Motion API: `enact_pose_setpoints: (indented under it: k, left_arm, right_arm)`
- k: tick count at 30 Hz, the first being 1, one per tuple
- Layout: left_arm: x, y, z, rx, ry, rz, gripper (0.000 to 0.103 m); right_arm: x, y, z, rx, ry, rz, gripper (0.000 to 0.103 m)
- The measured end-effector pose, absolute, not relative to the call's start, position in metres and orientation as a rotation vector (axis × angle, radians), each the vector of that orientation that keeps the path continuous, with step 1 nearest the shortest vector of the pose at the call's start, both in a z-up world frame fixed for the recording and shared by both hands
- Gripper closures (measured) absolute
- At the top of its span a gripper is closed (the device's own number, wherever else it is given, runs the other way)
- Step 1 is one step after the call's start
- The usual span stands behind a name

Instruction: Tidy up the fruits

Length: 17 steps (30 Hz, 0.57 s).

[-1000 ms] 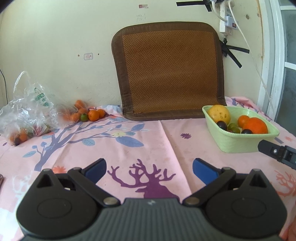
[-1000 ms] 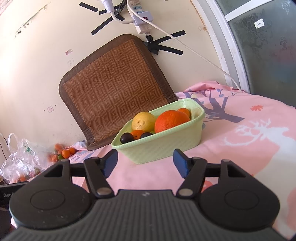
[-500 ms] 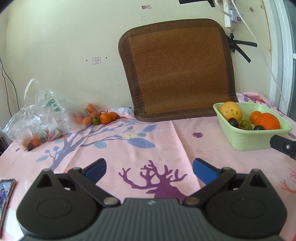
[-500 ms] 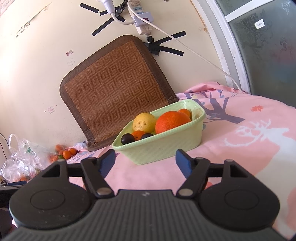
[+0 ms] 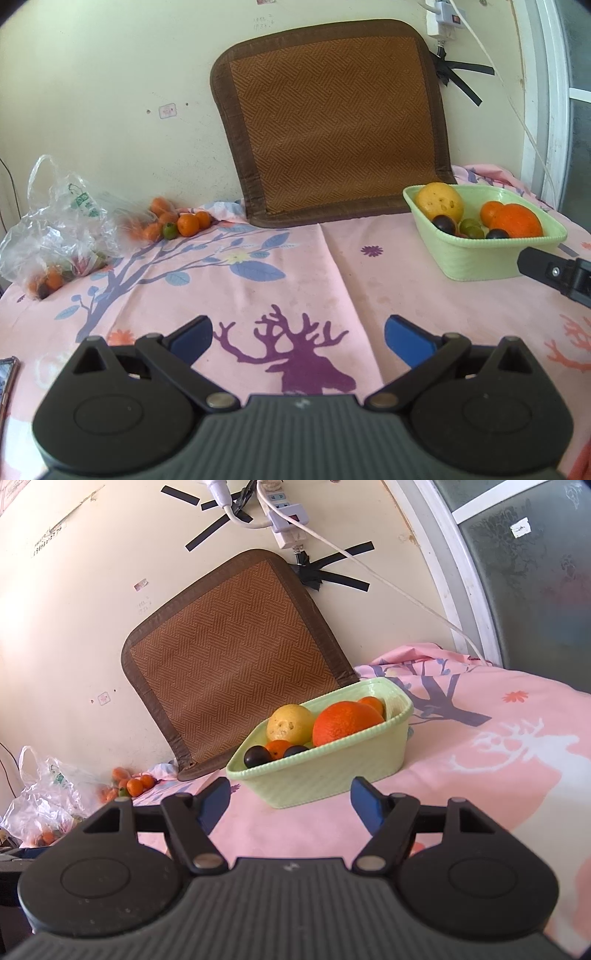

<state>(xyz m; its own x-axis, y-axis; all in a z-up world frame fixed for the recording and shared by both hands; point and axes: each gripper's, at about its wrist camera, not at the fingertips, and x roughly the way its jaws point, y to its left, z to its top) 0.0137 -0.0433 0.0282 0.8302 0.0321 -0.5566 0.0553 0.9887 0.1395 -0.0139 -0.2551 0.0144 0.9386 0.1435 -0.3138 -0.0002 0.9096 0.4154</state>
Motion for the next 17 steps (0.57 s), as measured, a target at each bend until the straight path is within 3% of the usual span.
enact_pose_setpoints:
  k: [17]
  left_arm:
    - [0.0163, -0.0435, 0.0231, 0.119, 0.628, -0.098, 0.0]
  right_arm:
    - [-0.0131, -0.253, 0.0143, 0.415, 0.344, 0.075, 0.029]
